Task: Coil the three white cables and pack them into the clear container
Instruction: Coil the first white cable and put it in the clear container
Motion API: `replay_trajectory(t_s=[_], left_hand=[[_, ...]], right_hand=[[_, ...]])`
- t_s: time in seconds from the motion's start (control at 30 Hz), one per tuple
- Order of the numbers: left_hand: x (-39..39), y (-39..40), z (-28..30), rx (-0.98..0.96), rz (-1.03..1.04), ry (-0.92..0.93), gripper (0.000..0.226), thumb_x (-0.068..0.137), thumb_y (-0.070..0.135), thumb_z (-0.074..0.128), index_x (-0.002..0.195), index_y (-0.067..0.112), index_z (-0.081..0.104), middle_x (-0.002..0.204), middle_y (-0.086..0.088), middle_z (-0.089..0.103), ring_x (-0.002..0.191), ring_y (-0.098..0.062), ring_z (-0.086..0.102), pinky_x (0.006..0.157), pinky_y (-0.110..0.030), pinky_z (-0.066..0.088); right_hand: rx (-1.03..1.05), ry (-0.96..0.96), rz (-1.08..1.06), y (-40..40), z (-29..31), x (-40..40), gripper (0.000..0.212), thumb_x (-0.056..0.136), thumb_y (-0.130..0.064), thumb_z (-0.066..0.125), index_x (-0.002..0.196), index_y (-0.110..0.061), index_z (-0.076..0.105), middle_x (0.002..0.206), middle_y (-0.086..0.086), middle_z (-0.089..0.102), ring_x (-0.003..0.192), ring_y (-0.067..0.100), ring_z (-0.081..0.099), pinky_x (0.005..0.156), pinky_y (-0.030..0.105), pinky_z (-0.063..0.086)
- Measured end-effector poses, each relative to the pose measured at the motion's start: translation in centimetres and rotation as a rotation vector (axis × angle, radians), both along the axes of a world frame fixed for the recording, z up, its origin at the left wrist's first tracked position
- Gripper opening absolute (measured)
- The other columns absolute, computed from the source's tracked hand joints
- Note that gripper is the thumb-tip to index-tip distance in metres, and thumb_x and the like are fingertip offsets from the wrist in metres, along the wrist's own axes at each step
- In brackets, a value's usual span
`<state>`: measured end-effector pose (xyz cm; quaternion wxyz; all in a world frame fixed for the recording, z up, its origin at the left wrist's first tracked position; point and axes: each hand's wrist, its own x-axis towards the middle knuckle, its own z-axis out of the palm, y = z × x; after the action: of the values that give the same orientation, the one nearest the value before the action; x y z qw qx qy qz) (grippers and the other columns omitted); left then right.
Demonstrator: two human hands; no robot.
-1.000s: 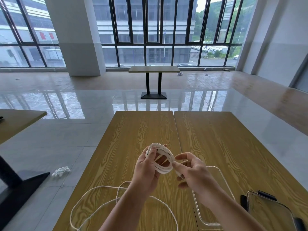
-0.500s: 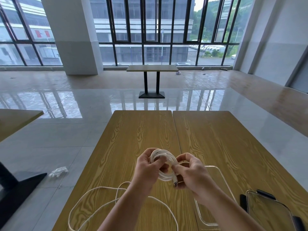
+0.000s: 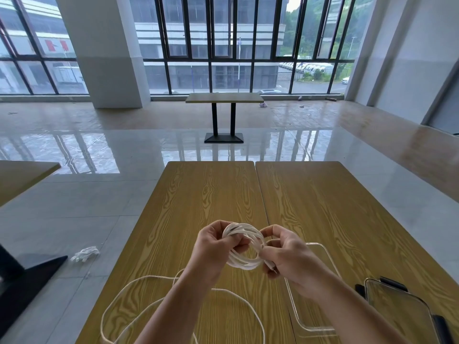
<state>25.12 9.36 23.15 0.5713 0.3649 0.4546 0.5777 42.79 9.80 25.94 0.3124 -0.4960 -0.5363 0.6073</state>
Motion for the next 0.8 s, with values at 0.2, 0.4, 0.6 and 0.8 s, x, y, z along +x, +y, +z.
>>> replay_trajectory(t_s=[0.2, 0.4, 0.6, 0.8], left_hand=[[-1.8, -0.5, -0.5, -0.035, -0.232, -0.225, 0.043, 0.077, 0.016, 0.080, 0.113, -0.006, 0.068, 0.103, -0.024, 0.069, 0.084, -0.024, 0.068, 0.079, -0.030, 0.059], [-3.4, -1.1, -0.6, -0.035, -0.375, -0.341, 0.051, 0.083, 0.025, 0.078, 0.120, -0.006, 0.065, 0.108, -0.021, 0.070, 0.094, -0.023, 0.069, 0.086, -0.030, 0.058], [-4.5, -0.9, -1.4, -0.230, -0.273, -0.339, 0.034, 0.082, 0.018, 0.067, 0.105, -0.007, 0.073, 0.103, -0.026, 0.072, 0.084, -0.027, 0.073, 0.071, -0.031, 0.060], [-5.3, -0.8, -1.5, -0.247, -0.218, -0.241, 0.024, 0.074, 0.002, 0.074, 0.097, -0.005, 0.074, 0.090, -0.025, 0.073, 0.070, -0.025, 0.073, 0.061, -0.030, 0.061]], right_hand=[[-0.023, 0.030, 0.070, 0.3, 0.7, 0.5, 0.028, 0.085, 0.003, 0.063, 0.108, -0.011, 0.067, 0.069, 0.002, 0.061, 0.057, 0.014, 0.060, 0.055, 0.028, 0.052], [-0.057, 0.009, 0.061, 0.3, 0.7, -0.4, 0.025, 0.083, 0.005, 0.062, 0.104, -0.007, 0.070, 0.066, 0.002, 0.060, 0.056, 0.014, 0.057, 0.054, 0.027, 0.050], [-0.096, -0.017, 0.066, 0.1, 0.4, -1.2, 0.028, 0.083, 0.004, 0.063, 0.107, -0.007, 0.070, 0.074, 0.006, 0.063, 0.057, 0.014, 0.057, 0.052, 0.025, 0.049], [-0.114, -0.081, 0.097, -0.2, 0.0, -2.2, 0.031, 0.083, 0.002, 0.064, 0.110, -0.011, 0.067, 0.070, 0.003, 0.066, 0.057, 0.012, 0.058, 0.052, 0.025, 0.048]])
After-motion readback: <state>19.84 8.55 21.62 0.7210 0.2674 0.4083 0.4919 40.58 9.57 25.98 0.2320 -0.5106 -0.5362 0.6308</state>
